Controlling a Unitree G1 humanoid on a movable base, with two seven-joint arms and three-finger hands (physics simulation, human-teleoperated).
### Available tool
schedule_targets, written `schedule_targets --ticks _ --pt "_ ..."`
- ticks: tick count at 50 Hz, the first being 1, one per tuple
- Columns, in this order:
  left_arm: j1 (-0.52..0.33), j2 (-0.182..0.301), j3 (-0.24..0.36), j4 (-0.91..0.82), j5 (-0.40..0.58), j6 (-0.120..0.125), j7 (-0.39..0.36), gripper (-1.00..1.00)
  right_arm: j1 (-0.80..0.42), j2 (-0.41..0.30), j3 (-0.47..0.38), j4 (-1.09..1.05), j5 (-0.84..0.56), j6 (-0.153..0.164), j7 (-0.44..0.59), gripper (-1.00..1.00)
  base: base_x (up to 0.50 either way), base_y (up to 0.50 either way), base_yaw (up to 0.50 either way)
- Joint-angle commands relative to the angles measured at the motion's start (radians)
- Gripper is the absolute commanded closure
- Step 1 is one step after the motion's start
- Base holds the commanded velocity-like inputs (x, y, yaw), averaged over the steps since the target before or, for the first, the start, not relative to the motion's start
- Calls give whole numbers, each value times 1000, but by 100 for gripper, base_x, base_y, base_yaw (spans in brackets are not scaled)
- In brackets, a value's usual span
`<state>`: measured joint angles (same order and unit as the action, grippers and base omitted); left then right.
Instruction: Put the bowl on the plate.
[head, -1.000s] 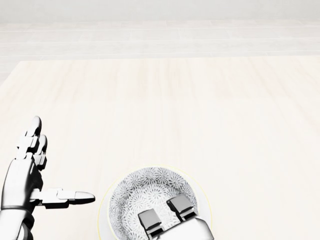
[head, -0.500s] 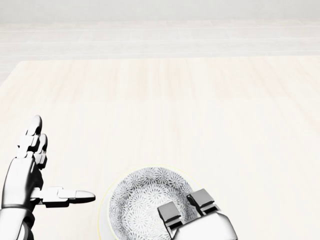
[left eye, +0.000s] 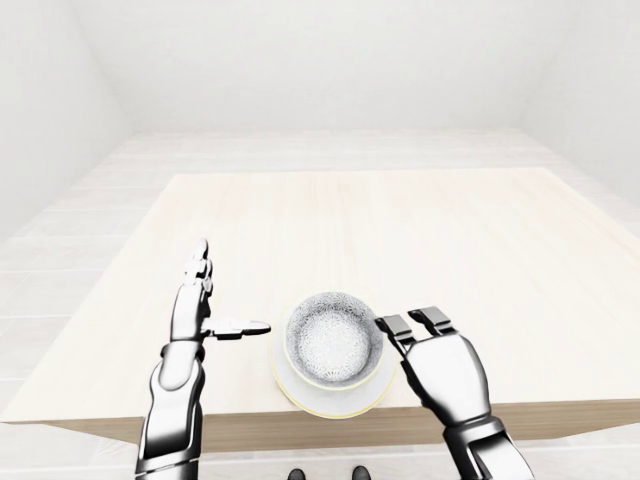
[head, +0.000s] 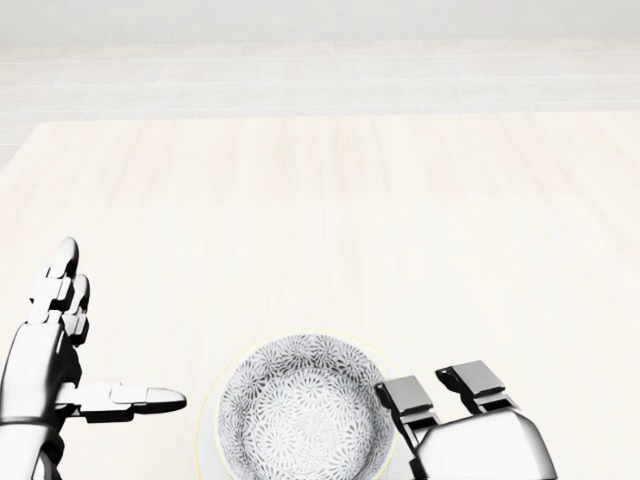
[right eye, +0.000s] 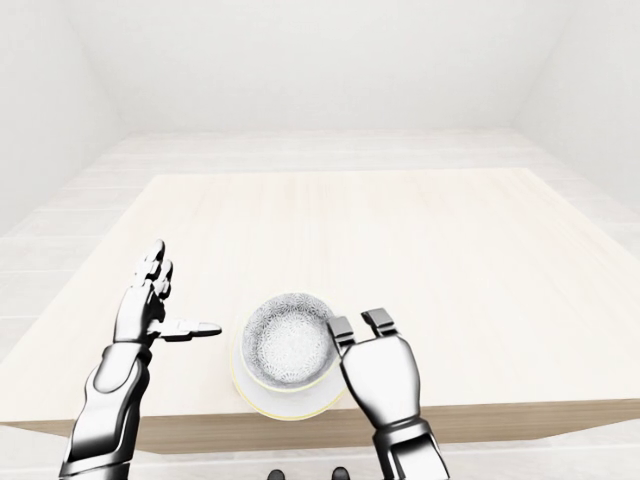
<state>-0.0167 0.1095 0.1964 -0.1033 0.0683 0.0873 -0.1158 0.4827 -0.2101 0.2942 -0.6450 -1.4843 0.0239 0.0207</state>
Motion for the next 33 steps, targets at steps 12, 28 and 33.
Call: schedule_targets --ticks 12,28,33 --pt "12 -1 9 -9 2 0 -5 -100 10 108 -168 6 166 -54 5 -29 0 0 0" --pt "0 0 8 -18 2 0 -4 -100 -10 185 -278 -17 341 -4 50 -64 0 0 0" --pt "-3 2 8 -15 3 0 -3 -100 -10 199 -311 -11 391 8 55 -95 0 0 0"
